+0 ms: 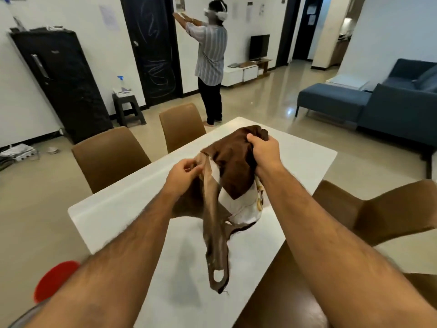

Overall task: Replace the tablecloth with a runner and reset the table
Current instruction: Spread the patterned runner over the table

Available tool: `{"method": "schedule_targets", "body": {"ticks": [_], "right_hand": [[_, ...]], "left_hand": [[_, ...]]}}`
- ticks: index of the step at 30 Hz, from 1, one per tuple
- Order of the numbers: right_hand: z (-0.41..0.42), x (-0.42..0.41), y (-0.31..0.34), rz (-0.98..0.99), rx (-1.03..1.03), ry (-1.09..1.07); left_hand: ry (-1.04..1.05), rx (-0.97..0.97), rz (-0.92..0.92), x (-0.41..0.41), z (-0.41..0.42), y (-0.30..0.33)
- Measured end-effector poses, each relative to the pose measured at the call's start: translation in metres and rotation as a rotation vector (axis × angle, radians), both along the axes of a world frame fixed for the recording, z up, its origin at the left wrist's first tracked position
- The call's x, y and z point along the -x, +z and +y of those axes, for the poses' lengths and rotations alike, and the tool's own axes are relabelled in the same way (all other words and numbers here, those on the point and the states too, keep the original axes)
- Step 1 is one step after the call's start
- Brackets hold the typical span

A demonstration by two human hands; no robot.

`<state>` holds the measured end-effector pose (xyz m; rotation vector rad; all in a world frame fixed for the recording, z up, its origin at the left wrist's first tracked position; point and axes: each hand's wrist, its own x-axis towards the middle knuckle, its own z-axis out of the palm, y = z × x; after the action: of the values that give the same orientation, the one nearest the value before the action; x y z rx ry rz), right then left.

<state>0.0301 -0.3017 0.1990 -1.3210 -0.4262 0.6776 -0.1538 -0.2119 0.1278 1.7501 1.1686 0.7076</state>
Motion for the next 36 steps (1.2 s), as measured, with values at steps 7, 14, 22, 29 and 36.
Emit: {"method": "schedule_targets", "body": {"ticks": [7, 14, 22, 29, 36], "right_hand": [[0.039, -0.007, -0.023, 0.166, 0.057, -0.170], [0.061, -0.024, -0.017, 0.294, 0.077, -0.243], [0.052, -0.055, -0.031, 0.308, 0.087, -0.292], [0.035, -0.070, -0.053, 0.165, 0.177, -0.200], [0.037, -0.074, -0.043, -0.271, 0.299, -0.279]], "left_hand": [[0.014, -0.307, 0.005, -0.009, -0.020, -0.040], [-0.161, -0.632, 0.342, -0.029, -0.034, -0.065], [0.025, -0.451, 0.067, -0.041, 0.012, -0.041], [-0.085, -0.087, -0.146, -0.045, 0.062, 0.018], [-0.033, 0.145, -0.159, -0.068, 0.075, 0.039]]}}
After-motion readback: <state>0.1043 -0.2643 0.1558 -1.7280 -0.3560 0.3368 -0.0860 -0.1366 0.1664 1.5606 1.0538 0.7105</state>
